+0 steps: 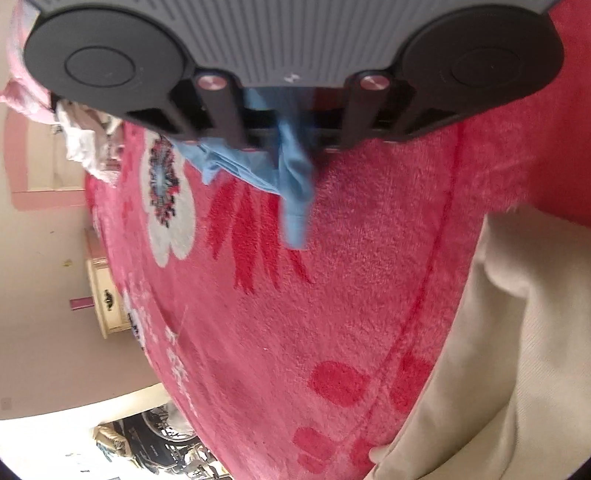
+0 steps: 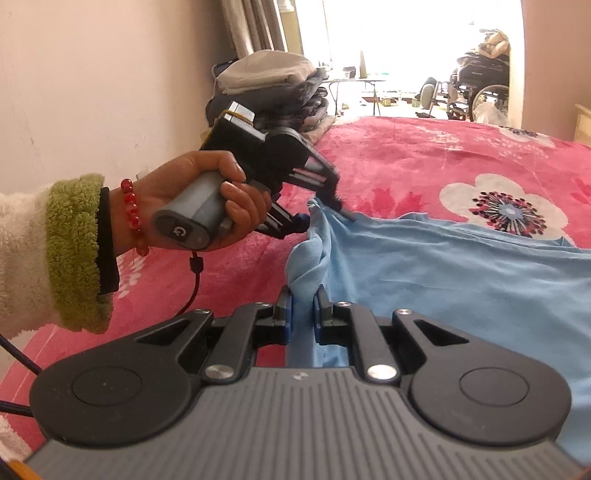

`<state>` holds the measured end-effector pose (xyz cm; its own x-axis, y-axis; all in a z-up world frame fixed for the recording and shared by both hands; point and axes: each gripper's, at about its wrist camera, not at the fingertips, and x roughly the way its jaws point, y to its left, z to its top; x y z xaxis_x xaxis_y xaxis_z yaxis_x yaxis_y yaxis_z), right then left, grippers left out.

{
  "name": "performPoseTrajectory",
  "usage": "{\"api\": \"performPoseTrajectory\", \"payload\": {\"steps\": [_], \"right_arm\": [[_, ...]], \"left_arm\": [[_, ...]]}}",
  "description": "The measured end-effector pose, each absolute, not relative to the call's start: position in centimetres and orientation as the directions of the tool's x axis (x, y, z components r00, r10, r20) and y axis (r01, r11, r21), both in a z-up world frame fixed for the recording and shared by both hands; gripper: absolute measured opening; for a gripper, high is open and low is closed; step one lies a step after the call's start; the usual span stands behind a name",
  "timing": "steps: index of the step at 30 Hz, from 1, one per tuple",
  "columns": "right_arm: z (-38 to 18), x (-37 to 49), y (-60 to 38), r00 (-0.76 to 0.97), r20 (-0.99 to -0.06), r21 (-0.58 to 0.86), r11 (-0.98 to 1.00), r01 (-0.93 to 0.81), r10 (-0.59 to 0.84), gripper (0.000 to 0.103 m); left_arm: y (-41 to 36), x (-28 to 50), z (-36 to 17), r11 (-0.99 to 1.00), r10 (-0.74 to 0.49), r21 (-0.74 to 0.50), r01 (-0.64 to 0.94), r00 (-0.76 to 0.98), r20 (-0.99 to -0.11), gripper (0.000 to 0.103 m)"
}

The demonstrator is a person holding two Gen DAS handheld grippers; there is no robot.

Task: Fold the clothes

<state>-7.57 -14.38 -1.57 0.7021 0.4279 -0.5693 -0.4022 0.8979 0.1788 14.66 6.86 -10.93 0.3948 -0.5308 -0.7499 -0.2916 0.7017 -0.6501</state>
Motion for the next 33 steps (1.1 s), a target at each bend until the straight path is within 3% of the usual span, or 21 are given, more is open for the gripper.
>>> {"api": "performPoseTrajectory", "payload": {"steps": [8, 17, 27, 33], "right_arm": [[0.1, -7.9, -19.9, 0.768, -0.533, 0.255, 0.933, -0.253, 0.354, 0.009], [1.9, -12.0, -28.6, 0.865, -0.486, 0.271, 0.963, 0.017, 0.121, 0.009], [-0.6, -14.3, -37.0, 0.824, -0.558, 0.291, 0.908, 0.302, -0.095, 0.009], [-3.8, -14.5, -41.9, 0.784, -0.619, 0.454, 0.789, 0.413, -0.055, 0.009]], "left_arm": [[0.8, 15.5, -5.4, 0.753, -0.547, -0.646, -0.125, 0.427, -0.72, 0.006], [-16.1, 16.5, -0.2, 0.799, -0.593, -0.585, 0.142, 0.347, -0.726, 0.006], [-31.6, 14.2, -3.1, 0.822, -0.56, -0.491, 0.288, 0.259, -0.787, 0.006], [-34.8, 13.8, -6.1, 0.825, -0.541, -0.459, 0.329, 0.231, -0.809, 0.008]]}}
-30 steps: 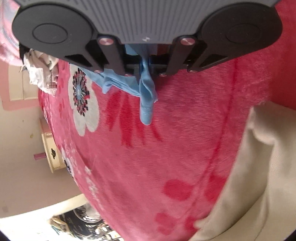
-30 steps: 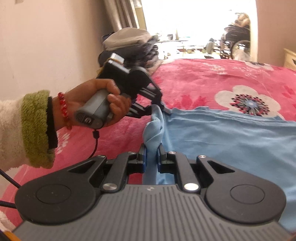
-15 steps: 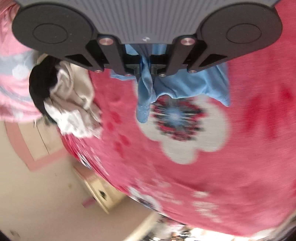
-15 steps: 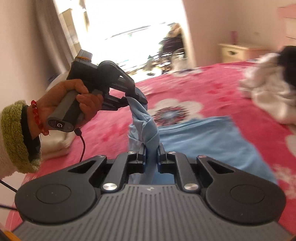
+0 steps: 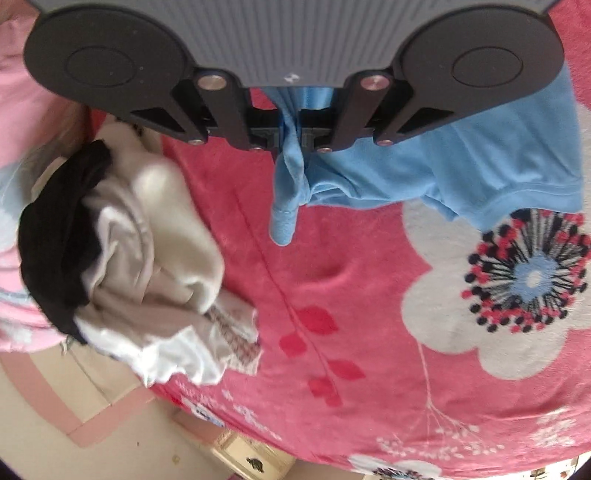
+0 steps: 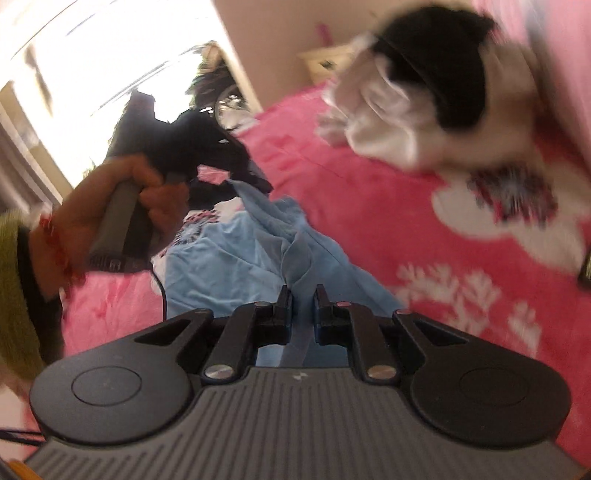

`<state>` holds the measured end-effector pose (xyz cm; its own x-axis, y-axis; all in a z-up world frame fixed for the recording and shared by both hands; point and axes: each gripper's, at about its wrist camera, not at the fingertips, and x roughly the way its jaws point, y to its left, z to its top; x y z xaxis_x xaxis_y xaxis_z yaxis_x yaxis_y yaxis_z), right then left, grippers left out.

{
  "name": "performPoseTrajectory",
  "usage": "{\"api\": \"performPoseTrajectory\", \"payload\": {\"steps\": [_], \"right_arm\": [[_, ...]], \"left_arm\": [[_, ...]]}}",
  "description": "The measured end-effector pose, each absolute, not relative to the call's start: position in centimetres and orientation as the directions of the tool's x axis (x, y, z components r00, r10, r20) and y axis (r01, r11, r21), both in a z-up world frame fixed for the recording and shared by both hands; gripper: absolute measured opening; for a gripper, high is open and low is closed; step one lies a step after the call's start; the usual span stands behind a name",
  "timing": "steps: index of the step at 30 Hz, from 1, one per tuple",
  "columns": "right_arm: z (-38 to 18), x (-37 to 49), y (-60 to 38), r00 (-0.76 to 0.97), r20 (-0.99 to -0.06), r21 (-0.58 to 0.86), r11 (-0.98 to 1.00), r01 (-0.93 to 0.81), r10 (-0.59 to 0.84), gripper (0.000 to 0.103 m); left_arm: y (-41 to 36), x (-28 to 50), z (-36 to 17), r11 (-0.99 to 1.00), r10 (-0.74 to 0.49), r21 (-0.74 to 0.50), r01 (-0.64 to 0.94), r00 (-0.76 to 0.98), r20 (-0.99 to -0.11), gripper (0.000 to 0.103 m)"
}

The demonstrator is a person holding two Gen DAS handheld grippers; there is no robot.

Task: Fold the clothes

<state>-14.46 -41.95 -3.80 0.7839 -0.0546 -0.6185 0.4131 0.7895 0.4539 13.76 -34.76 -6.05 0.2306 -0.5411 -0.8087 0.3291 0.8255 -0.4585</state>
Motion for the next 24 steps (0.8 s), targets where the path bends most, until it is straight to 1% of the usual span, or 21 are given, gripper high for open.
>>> {"api": "performPoseTrajectory", "payload": {"steps": [1, 2, 3, 5, 10, 12, 13, 17, 20, 22, 24], "right_arm": [[-4.4, -14.4, -42.6, 0.777, -0.628, 0.482, 0.763, 0.43, -0.041, 0.009], [-4.9, -14.4, -43.2, 0.773, -0.634, 0.508, 0.738, 0.444, -0.028, 0.009], [-5.5, -14.5, -43.7, 0.768, -0.64, 0.532, 0.712, 0.458, -0.016, 0.009], [-6.4, -14.7, -44.6, 0.761, -0.648, 0.574, 0.662, 0.483, 0.007, 0.009], [-7.9, -14.8, -45.8, 0.744, -0.666, 0.634, 0.565, 0.528, 0.051, 0.011], [-8.3, -14.9, -46.2, 0.738, -0.672, 0.643, 0.537, 0.546, 0.054, 0.013], [-8.5, -14.9, -46.3, 0.735, -0.675, 0.647, 0.524, 0.555, 0.055, 0.013], [-8.9, -15.6, -47.0, 0.728, -0.686, 0.654, 0.458, 0.602, 0.023, 0.015], [-8.9, -16.5, -47.5, 0.723, -0.69, 0.658, 0.392, 0.643, -0.029, 0.019], [-8.7, -17.4, -47.8, 0.719, -0.689, 0.657, 0.342, 0.672, -0.09, 0.021], [-8.0, -18.1, -47.6, 0.727, -0.673, 0.659, 0.335, 0.673, -0.137, 0.022]], "left_arm": [[-34.9, 13.7, -6.2, 0.809, -0.559, -0.467, 0.356, 0.223, -0.799, 0.011], [-35.0, 13.7, -6.4, 0.79, -0.58, -0.477, 0.386, 0.214, -0.786, 0.025], [-34.9, 13.6, -6.4, 0.773, -0.596, -0.483, 0.412, 0.21, -0.775, 0.042], [-34.0, 13.3, -5.8, 0.762, -0.611, -0.485, 0.429, 0.23, -0.757, 0.058], [-28.8, 12.5, -2.6, 0.703, -0.691, -0.552, 0.449, 0.247, -0.679, 0.06], [-25.6, 11.5, -0.8, 0.674, -0.719, -0.556, 0.486, 0.258, -0.646, 0.06], [-24.1, 10.9, 0.0, 0.669, -0.72, -0.541, 0.51, 0.263, -0.642, 0.06], [-18.8, 7.9, 1.8, 0.663, -0.7, -0.453, 0.596, 0.278, -0.658, 0.061], [-16.6, 5.2, 0.8, 0.664, -0.672, -0.399, 0.632, 0.27, -0.69, 0.061], [-16.1, 3.5, -0.5, 0.657, -0.661, -0.378, 0.652, 0.257, -0.705, 0.06], [-16.0, 1.9, -1.8, 0.646, -0.653, -0.356, 0.675, 0.248, -0.715, 0.058]]}}
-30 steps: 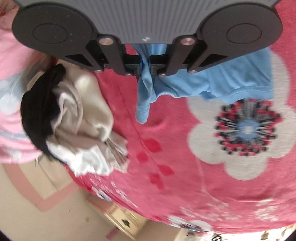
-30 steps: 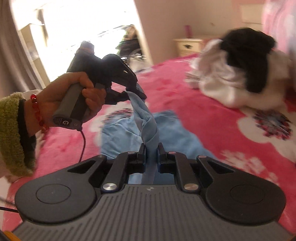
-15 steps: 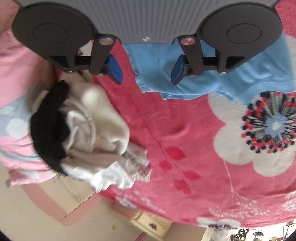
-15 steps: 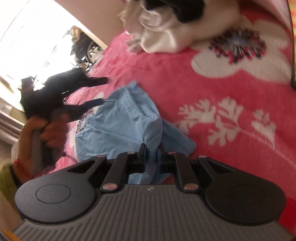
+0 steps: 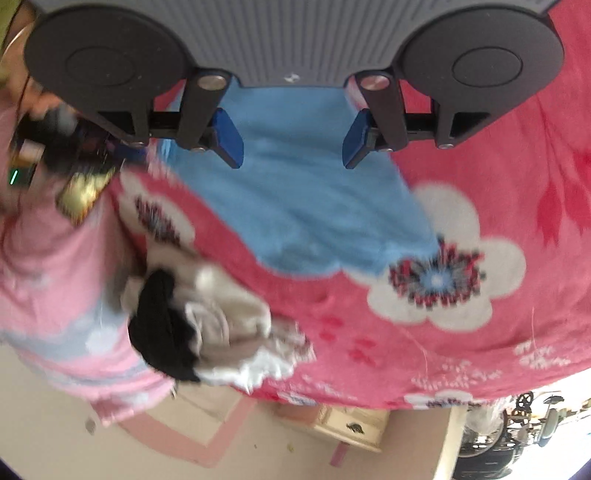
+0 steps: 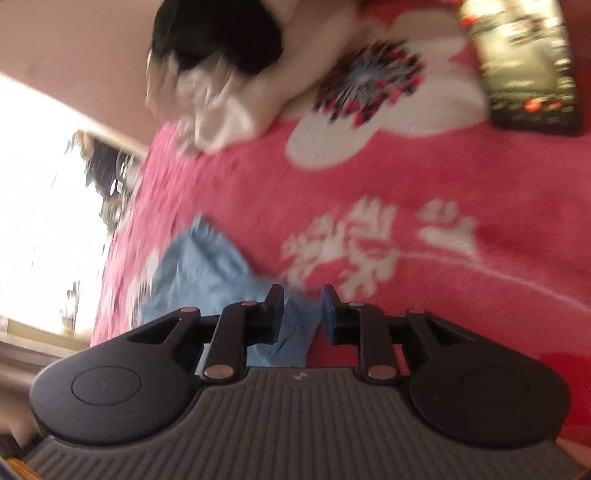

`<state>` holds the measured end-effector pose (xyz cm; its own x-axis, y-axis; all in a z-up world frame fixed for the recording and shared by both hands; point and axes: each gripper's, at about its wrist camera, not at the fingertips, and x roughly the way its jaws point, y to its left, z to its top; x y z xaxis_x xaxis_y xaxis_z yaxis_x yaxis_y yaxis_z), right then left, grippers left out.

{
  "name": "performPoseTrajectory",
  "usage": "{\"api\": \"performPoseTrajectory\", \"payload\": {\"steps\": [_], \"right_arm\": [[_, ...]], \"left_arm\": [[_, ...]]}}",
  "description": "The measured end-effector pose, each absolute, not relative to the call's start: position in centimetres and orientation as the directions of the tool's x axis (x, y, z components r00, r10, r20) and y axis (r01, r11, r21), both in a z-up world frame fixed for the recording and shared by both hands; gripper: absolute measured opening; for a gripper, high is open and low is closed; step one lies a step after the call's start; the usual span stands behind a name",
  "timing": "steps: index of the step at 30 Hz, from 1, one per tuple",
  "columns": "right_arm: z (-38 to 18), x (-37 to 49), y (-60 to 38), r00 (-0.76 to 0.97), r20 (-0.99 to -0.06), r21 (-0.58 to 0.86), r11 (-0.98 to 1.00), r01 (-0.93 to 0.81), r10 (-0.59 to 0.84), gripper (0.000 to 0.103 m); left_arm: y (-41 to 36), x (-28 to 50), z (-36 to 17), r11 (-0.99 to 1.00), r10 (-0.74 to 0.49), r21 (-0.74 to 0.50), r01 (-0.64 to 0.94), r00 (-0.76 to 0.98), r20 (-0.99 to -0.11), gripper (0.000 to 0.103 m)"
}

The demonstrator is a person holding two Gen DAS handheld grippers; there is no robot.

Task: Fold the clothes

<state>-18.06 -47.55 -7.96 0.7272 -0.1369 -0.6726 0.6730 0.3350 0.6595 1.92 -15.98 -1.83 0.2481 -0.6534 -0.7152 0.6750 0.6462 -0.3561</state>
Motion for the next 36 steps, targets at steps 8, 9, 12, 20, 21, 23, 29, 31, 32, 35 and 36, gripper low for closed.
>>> {"api": "performPoseTrajectory", "payload": {"steps": [8, 9, 12, 20, 21, 23, 29, 31, 32, 35, 36], "right_arm": [[-3.6, -14.0, -44.4, 0.704, -0.707, 0.481, 0.685, 0.547, -0.065, 0.024], [-3.5, -13.6, -44.3, 0.69, -0.722, 0.461, 0.706, 0.538, -0.055, 0.028], [-4.2, -12.3, -44.7, 0.612, -0.791, 0.397, 0.737, 0.547, -0.029, 0.049], [-7.4, -11.1, -46.1, 0.532, -0.846, 0.394, 0.712, 0.581, 0.034, 0.04], [-7.5, -11.2, -46.2, 0.535, -0.844, 0.399, 0.711, 0.578, 0.038, 0.028], [-7.5, -11.4, -46.2, 0.543, -0.839, 0.402, 0.717, 0.569, 0.039, 0.018], [-6.3, -12.0, -46.3, 0.617, -0.785, 0.475, 0.695, 0.54, 0.056, 0.007], [-5.7, -12.1, -46.7, 0.67, -0.738, 0.546, 0.659, 0.518, 0.085, 0.007], [-5.5, -12.1, -46.8, 0.688, -0.719, 0.574, 0.642, 0.509, 0.097, 0.007], [-5.7, -12.0, -47.9, 0.747, -0.646, 0.691, 0.535, 0.486, 0.157, 0.007], [-5.8, -12.0, -48.1, 0.76, -0.627, 0.72, 0.501, 0.481, 0.171, 0.007]], "left_arm": [[-17.3, -3.4, -5.3, 0.611, -0.621, -0.235, 0.756, 0.274, -0.735, 0.056], [-17.4, -3.7, -5.6, 0.604, -0.621, -0.23, 0.763, 0.27, -0.736, 0.056], [-17.9, -4.7, -6.1, 0.586, -0.609, -0.181, 0.79, 0.282, -0.741, 0.056], [-19.7, -9.2, -6.3, 0.369, -0.623, 0.078, 0.926, 0.309, -0.718, 0.057], [-20.1, -9.9, -6.6, 0.332, -0.62, 0.116, 0.936, 0.31, -0.72, 0.057], [-20.7, -11.1, -7.3, 0.277, -0.614, 0.167, 0.946, 0.308, -0.727, 0.057], [-21.6, -13.2, -9.1, 0.223, -0.593, 0.272, 0.936, 0.352, -0.724, 0.057], [-21.6, -13.2, -9.2, 0.239, -0.59, 0.287, 0.928, 0.374, -0.716, 0.054], [-21.6, -13.1, -9.1, 0.256, -0.589, 0.28, 0.925, 0.379, -0.714, 0.052], [-21.4, -12.3, -8.6, 0.317, -0.592, 0.243, 0.917, 0.391, -0.705, 0.049], [-21.3, -12.1, -8.4, 0.337, -0.594, 0.229, 0.913, 0.395, -0.701, 0.049]]}}
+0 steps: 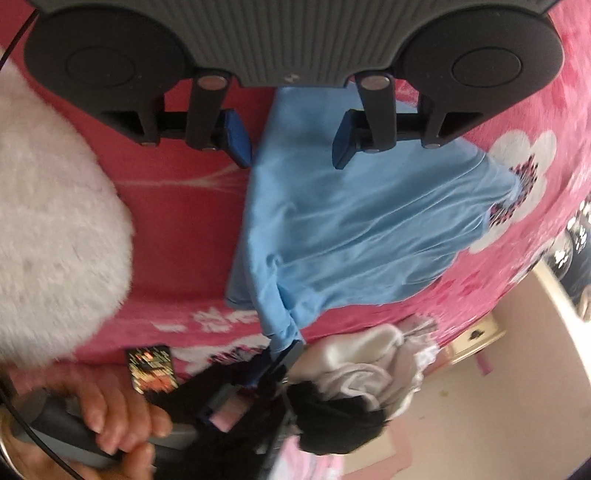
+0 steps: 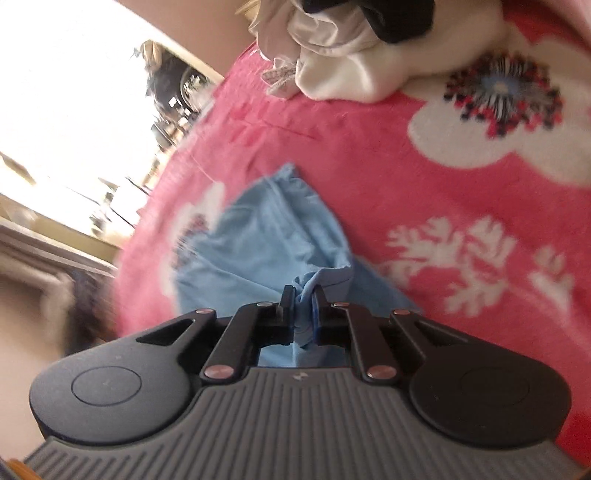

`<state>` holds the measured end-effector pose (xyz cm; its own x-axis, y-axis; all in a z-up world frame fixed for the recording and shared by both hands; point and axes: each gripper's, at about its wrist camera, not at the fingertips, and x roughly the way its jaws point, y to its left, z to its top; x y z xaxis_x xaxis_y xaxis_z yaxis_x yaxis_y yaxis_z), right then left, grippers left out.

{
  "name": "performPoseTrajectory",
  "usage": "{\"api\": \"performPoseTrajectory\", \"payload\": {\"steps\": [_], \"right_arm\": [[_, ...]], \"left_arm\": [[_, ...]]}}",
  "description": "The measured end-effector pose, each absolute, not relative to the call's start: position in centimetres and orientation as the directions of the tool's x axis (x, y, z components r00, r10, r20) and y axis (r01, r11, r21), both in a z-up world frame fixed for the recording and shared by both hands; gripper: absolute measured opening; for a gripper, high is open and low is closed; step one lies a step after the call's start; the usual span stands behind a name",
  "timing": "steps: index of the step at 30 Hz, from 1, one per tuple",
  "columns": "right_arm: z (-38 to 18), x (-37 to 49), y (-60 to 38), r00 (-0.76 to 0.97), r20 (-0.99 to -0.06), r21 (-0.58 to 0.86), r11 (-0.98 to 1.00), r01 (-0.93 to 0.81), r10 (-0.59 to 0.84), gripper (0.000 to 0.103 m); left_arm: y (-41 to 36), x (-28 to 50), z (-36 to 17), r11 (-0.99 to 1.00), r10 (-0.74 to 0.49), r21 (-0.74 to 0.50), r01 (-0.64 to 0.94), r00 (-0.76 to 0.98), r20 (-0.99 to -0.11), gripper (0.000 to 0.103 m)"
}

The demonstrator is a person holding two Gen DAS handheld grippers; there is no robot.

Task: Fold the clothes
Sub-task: 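Fold the shirt side over with the left gripper while the right gripper holds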

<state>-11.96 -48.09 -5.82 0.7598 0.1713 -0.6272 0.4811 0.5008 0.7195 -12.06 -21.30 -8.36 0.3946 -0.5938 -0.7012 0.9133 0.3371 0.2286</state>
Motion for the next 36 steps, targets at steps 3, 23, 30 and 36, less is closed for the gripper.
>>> {"api": "performPoseTrajectory", "payload": {"steps": [3, 23, 30, 36], "right_arm": [[-6.3, -11.9, -48.7, 0.798, -0.566, 0.794, 0.398, 0.459, 0.207, 0.007], [-2.8, -8.5, -47.6, 0.868, -0.36, 0.861, 0.48, 0.168, 0.343, 0.007], [-7.5, -11.2, -50.1, 0.738, -0.597, 0.745, 0.558, 0.365, 0.314, 0.007], [-9.8, -12.6, -51.3, 0.69, -0.667, 0.694, 0.572, 0.437, 0.283, 0.007]], "left_arm": [[-21.3, -11.3, -7.9, 0.379, -0.6, 0.202, 0.903, 0.406, -0.689, 0.044], [-20.3, -13.2, -5.6, 0.465, -0.565, 0.469, 0.75, 0.66, -0.495, 0.002], [-21.7, -15.0, -9.0, 0.336, -0.545, 0.511, 0.791, 0.606, -0.579, 0.002], [-22.1, -15.9, -10.0, 0.284, -0.537, 0.541, 0.791, 0.599, -0.594, 0.002]]}}
